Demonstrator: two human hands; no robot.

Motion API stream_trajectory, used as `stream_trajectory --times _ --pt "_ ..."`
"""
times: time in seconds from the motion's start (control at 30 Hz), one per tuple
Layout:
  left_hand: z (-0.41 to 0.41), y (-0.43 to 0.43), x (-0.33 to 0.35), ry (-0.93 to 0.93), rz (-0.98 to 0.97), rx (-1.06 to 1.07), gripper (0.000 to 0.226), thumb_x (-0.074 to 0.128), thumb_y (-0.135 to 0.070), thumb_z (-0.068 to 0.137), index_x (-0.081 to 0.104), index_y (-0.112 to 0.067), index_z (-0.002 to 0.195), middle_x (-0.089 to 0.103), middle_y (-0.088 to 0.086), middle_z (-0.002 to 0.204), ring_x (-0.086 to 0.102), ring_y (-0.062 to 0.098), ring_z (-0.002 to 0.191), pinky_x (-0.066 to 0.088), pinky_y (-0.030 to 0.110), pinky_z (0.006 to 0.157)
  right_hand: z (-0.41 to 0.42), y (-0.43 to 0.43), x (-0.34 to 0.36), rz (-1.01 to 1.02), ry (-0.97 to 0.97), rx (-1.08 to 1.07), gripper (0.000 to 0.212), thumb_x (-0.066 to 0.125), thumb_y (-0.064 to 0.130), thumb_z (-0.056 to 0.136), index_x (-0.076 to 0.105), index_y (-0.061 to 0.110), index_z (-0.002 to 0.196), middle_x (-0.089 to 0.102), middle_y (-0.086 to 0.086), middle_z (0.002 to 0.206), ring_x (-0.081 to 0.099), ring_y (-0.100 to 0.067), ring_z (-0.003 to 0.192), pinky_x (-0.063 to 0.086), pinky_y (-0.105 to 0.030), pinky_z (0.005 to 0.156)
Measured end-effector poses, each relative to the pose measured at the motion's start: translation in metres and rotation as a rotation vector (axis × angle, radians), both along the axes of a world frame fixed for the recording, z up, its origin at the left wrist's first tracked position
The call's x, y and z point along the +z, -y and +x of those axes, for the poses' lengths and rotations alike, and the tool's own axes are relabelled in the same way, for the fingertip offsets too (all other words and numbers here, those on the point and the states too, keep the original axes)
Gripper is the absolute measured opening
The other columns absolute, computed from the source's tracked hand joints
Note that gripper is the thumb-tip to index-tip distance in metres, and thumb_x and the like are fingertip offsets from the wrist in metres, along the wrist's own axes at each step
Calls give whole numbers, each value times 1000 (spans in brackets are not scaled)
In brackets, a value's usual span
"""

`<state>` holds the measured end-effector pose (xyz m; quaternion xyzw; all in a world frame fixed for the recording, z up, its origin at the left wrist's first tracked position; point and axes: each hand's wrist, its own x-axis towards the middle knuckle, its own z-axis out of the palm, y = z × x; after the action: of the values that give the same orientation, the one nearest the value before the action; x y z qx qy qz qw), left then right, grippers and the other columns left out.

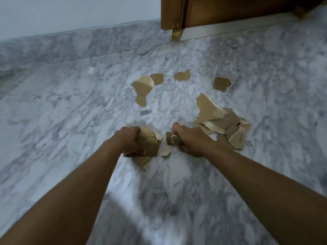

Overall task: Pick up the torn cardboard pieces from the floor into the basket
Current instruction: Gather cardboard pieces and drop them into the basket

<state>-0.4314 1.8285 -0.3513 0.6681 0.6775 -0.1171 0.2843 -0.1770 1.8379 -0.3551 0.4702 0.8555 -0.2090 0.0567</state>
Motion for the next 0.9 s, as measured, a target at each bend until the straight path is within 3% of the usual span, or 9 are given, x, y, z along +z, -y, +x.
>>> stream_trajectory --times 0.1,0.27,0.37,0.43,0.5,0.57,0.63,0.77,0.9 --pt "-1 9 0 59 -16 65 60 89 -51 55 52 -27 96 56 -3 95 54 20 91 43 30 68 10 4 4 -204 -258 -220 58 70 23 81 35 25 127 60 -3 91 60 -30 80 46 -42 66" --pt "-15 27 8 197 -95 173 47 94 -40 52 66 -21 86 69 -4 84 65 17 84 48 27 65 46 -11 45 -408 -577 -532 38 80 25 83 59 18 114 66 -1 105 63 -20 95 51 -34 77" --pt "-15 35 23 231 -159 148 32 94 -37 54 70 -24 70 70 -9 66 66 10 69 46 21 59 71 -16 54 -521 -517 -603 48 85 35 78 59 26 118 67 0 112 64 -22 101 55 -42 87" --pt "-4 38 35 236 -170 97 30 93 -38 56 69 -28 71 69 -12 67 65 8 71 44 17 58 77 -13 54 -561 -359 -535 50 86 52 70 62 28 106 71 -5 100 71 -26 87 60 -46 74" --pt "15 36 45 274 -177 44 34 92 -37 60 65 -35 81 67 -15 82 64 7 81 46 16 63 70 -7 53 -616 -187 -438 39 78 47 78 61 18 97 69 -12 89 70 -29 71 56 -37 56" --pt "39 33 46 279 -174 -38 38 91 -36 63 65 -32 89 63 -10 98 60 8 89 52 21 72 61 -5 43 -510 69 -264 42 69 49 78 57 16 101 62 -13 108 66 -33 88 55 -38 63" --pt "64 31 34 224 -129 -158 50 89 -39 64 68 -27 107 51 -5 127 54 18 109 53 33 91 53 5 29 -308 318 -102 53 64 56 73 52 22 112 43 -8 134 48 -35 120 48 -48 88" --pt "92 27 11 35 -23 -295 62 82 -45 70 61 -26 125 26 -3 152 37 31 127 44 37 101 46 23 15 -147 337 -70 46 62 38 93 42 17 129 35 -10 141 32 -37 132 37 -50 92" --pt "104 18 10 32 -15 -242 56 81 -39 74 59 -20 122 59 3 123 58 24 108 51 34 90 50 25 3 -144 182 -133 46 66 34 88 38 19 121 49 -11 123 52 -36 113 37 -41 76"
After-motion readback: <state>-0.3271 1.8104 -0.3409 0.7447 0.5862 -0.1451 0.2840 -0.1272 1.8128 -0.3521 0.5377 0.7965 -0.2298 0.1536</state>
